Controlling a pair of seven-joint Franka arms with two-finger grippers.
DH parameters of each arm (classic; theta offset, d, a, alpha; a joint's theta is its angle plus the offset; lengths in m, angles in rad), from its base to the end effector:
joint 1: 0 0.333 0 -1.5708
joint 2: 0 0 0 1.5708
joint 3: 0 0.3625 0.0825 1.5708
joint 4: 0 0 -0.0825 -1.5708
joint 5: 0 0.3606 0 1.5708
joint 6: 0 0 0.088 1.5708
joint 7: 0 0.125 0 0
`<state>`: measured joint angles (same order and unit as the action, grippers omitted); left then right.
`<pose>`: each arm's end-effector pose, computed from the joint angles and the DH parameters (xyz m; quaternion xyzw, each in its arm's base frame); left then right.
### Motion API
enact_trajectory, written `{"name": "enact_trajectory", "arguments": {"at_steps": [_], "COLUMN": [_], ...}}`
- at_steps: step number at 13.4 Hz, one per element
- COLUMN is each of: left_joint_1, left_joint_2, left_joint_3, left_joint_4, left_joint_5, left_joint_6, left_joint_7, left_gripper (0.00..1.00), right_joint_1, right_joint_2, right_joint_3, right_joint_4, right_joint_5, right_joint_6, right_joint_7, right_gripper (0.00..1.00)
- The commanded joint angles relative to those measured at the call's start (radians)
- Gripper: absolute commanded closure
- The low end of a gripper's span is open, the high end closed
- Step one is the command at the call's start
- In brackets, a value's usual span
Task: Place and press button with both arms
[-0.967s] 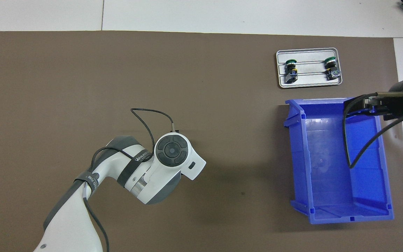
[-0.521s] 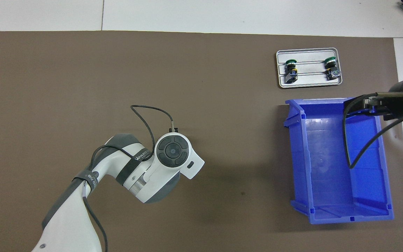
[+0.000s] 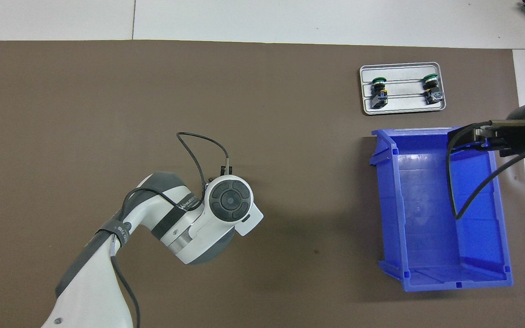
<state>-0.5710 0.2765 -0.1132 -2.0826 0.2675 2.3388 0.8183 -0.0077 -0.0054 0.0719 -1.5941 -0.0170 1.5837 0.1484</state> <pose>0.4537 -0.3569 0.3363 -0.6629 0.7444 0.0133 0.0790 0.5290 0.0320 0.6465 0.9991 -0.0420 -0.0016 0.0089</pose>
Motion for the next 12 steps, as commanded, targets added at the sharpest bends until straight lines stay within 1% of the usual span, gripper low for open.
{"name": "enact_trajectory", "arguments": {"at_steps": [1, 4, 6, 7, 8, 9, 11, 12], "left_joint_1": [-0.016, -0.020, -0.021, -0.021, -0.021, -0.020, -0.014, -0.012], "left_joint_2": [-0.020, -0.020, -0.020, -0.020, -0.020, -0.020, -0.017, -0.016], "left_joint_3": [0.007, 0.006, 0.006, 0.006, 0.007, 0.007, 0.007, 0.007], "left_joint_4": [-0.028, -0.037, -0.042, -0.042, -0.042, -0.044, -0.050, -0.048], "left_joint_5": [0.022, 0.022, 0.022, 0.022, 0.022, 0.022, 0.022, 0.022], "left_joint_6": [-0.004, 0.016, 0.017, 0.019, 0.019, 0.019, 0.025, 0.027], "left_joint_7": [0.010, 0.004, -0.016, -0.016, -0.018, -0.024, -0.048, -0.062], "left_gripper": [0.14, 0.16, 0.25, 0.27, 0.33, 0.42, 0.50, 0.56], "right_joint_1": [-0.018, -0.018, -0.018, -0.018, -0.018, -0.018, -0.018, -0.018], "right_joint_2": [-0.021, -0.021, -0.021, -0.021, -0.019, -0.021, -0.021, -0.019], "right_joint_3": [0.009, 0.009, 0.009, 0.009, 0.009, 0.009, 0.009, 0.009], "right_joint_4": [-0.021, -0.021, -0.021, -0.021, -0.021, -0.021, -0.021, -0.021], "right_joint_5": [0.022, 0.022, 0.022, 0.022, 0.022, 0.022, 0.022, 0.022], "right_joint_6": [0.001, 0.001, 0.001, 0.001, 0.001, 0.001, 0.001, 0.001], "right_joint_7": [-0.024, -0.024, -0.026, -0.024, -0.024, -0.024, -0.024, -0.024], "right_gripper": [0.00, 0.00, 0.00, 0.00, 0.00, 0.00, 0.00, 0.00]}}
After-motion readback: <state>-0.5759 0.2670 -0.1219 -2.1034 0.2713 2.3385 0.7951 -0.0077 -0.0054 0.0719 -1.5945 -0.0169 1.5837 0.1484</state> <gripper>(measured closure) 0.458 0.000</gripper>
